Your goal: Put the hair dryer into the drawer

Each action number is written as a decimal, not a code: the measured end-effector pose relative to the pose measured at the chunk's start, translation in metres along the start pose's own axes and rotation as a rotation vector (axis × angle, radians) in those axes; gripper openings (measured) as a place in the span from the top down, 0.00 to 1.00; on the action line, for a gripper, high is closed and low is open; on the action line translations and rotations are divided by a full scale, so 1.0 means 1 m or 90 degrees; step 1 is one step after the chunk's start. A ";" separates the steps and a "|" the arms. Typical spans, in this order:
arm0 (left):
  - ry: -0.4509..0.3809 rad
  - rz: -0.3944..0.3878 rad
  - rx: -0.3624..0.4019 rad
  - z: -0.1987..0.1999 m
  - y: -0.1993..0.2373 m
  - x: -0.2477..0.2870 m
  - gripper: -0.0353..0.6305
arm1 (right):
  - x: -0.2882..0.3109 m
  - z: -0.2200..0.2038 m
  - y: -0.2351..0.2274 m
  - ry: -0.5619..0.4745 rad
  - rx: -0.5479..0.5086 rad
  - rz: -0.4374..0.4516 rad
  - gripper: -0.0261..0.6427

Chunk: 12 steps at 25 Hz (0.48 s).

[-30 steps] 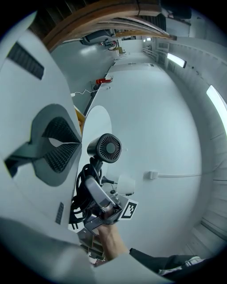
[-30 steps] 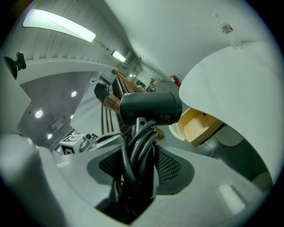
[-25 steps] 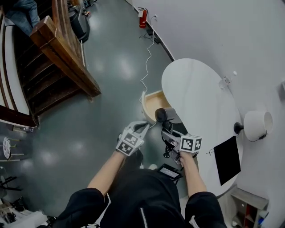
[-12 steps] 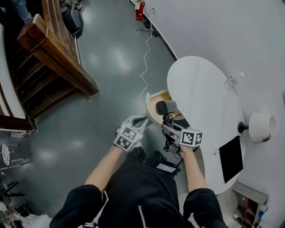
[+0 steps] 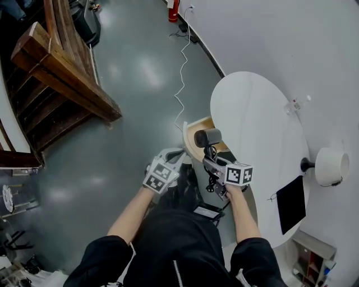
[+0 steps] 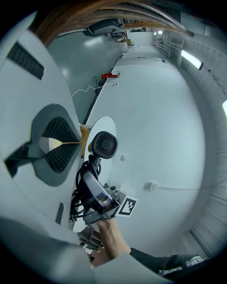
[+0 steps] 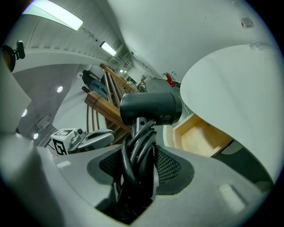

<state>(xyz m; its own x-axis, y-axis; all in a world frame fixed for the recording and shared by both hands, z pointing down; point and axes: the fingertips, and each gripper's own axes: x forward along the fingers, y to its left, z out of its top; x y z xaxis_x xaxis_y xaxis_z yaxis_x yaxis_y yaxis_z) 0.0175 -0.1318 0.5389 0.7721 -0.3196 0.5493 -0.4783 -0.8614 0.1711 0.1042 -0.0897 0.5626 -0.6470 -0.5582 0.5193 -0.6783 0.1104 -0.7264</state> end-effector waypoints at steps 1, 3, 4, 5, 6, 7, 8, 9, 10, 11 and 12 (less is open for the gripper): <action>0.002 0.001 -0.003 0.000 0.003 0.002 0.92 | 0.003 0.001 -0.003 0.006 -0.003 0.000 0.67; 0.007 0.002 -0.008 -0.001 0.009 0.006 0.92 | 0.007 0.002 -0.009 0.018 -0.009 -0.005 0.67; 0.010 0.002 -0.009 -0.002 0.011 0.008 0.92 | 0.010 0.002 -0.010 0.024 -0.011 -0.007 0.67; 0.013 0.003 -0.010 -0.003 0.014 0.009 0.92 | 0.012 0.002 -0.012 0.028 -0.012 -0.008 0.67; 0.015 0.004 -0.012 -0.004 0.017 0.011 0.92 | 0.015 0.002 -0.013 0.031 -0.012 -0.008 0.67; 0.017 0.006 -0.014 -0.004 0.019 0.012 0.92 | 0.016 0.002 -0.015 0.034 -0.011 -0.008 0.67; 0.018 0.006 -0.016 -0.004 0.020 0.014 0.92 | 0.017 0.002 -0.017 0.037 -0.012 -0.010 0.67; 0.018 0.006 -0.018 -0.005 0.021 0.016 0.92 | 0.018 0.002 -0.020 0.040 -0.013 -0.013 0.67; 0.019 0.006 -0.020 -0.005 0.021 0.018 0.92 | 0.019 0.002 -0.022 0.043 -0.014 -0.017 0.67; 0.020 0.006 -0.022 -0.005 0.021 0.020 0.92 | 0.020 0.001 -0.023 0.046 -0.016 -0.020 0.67; 0.021 0.006 -0.024 -0.006 0.022 0.021 0.92 | 0.021 0.001 -0.025 0.048 -0.018 -0.023 0.67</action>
<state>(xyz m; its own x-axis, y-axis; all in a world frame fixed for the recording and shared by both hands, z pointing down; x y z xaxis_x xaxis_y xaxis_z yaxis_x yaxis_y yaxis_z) 0.0208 -0.1548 0.5589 0.7539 -0.3135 0.5773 -0.5007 -0.8431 0.1960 0.1079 -0.1050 0.5910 -0.6456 -0.4985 0.5785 -0.7109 0.1156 -0.6937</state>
